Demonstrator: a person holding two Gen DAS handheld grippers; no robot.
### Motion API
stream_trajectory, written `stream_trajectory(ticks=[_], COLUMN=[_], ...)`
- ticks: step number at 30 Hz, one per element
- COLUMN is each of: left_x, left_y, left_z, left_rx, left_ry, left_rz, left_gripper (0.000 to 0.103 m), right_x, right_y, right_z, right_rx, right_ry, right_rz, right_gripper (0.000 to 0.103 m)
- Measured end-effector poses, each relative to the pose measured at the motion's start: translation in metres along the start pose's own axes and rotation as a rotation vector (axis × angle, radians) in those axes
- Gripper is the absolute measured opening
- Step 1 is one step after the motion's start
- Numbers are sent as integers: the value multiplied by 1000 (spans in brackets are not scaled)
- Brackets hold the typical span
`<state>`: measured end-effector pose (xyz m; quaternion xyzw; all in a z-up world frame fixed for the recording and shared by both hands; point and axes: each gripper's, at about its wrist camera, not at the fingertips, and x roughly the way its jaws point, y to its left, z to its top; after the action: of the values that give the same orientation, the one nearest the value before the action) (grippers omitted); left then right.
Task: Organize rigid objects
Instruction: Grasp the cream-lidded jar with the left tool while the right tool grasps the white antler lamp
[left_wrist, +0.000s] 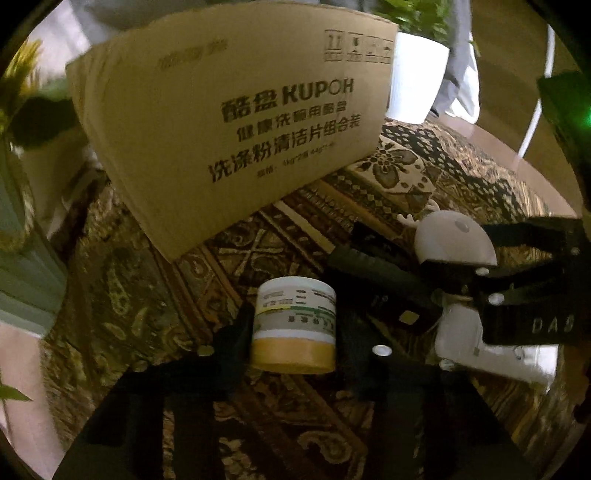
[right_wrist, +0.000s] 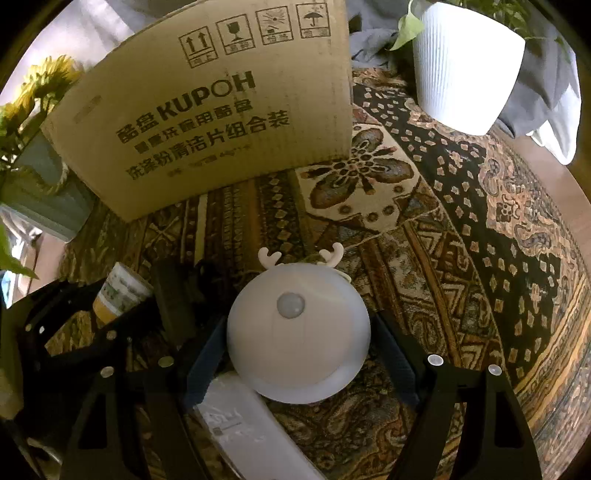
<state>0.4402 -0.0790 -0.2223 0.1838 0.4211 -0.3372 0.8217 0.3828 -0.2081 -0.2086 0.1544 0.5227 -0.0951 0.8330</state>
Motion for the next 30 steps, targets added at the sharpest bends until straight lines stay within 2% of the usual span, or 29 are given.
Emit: stream_trajectory(ticks=[2, 12, 20, 30], left_x=[1, -11, -36, -78], left_y=[1, 5, -1, -5], left_z=[0, 2, 12, 33], left_rx=[-36, -197, -232, -245], left_ry=[-4, -10, -60, -167], left_rz=[1, 13, 34, 92], left_gripper=[40, 40, 40, 40], right_x=[0, -9, -34, -76], right_y=[0, -1, -4, -5], right_z=[0, -2, 3, 20], right_rx=[-6, 8, -8, -44], right_ry=[-9, -25, -73, -174], right_rz=[13, 30, 66, 101], right_gripper=[75, 75, 75, 75])
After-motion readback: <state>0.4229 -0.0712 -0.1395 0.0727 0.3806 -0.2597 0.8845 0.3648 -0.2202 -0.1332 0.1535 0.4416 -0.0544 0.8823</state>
